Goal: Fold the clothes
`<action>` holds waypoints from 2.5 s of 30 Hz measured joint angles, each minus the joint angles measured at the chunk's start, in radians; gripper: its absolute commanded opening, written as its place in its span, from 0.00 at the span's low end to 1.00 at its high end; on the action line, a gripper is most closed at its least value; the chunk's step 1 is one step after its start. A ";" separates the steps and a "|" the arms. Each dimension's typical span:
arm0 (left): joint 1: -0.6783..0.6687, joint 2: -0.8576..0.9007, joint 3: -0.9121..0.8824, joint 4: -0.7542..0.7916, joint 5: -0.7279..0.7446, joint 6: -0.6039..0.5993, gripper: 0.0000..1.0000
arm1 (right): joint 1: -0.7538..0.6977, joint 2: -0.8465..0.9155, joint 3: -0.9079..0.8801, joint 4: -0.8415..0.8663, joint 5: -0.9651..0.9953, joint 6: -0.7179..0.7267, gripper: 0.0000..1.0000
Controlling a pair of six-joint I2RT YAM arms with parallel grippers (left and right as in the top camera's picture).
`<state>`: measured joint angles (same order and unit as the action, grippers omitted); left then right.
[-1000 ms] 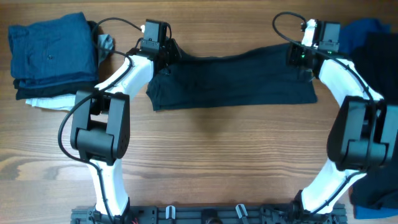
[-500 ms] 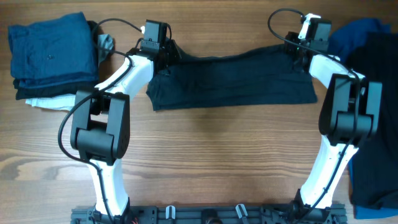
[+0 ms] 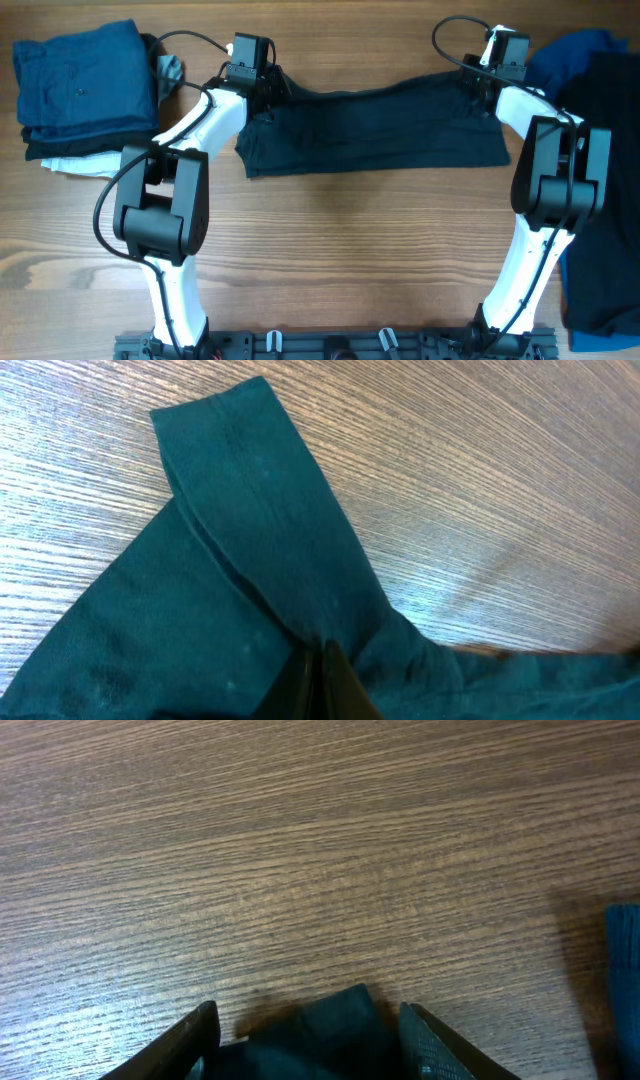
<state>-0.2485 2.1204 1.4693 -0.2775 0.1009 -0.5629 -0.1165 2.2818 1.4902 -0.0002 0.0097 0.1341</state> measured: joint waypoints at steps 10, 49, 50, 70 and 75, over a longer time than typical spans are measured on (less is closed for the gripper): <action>0.000 0.000 0.000 0.001 -0.015 0.000 0.04 | 0.004 0.000 0.001 0.005 0.011 0.000 0.04; -0.003 0.071 0.002 0.008 0.027 0.005 0.04 | 0.023 -0.074 0.037 -0.073 0.009 0.000 0.04; -0.003 0.074 0.002 0.013 0.027 0.004 0.04 | 0.023 -0.074 0.037 -0.073 0.009 0.000 0.04; 0.000 -0.051 0.024 -0.009 0.027 0.038 0.04 | 0.023 -0.076 0.037 -0.098 -0.018 0.000 0.04; 0.000 -0.088 0.028 -0.174 0.003 0.057 0.04 | 0.023 -0.144 0.037 -0.267 -0.048 0.001 0.04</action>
<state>-0.2481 2.0323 1.4971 -0.4515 0.1043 -0.5060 -0.0933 2.1380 1.5269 -0.2676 -0.0380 0.1349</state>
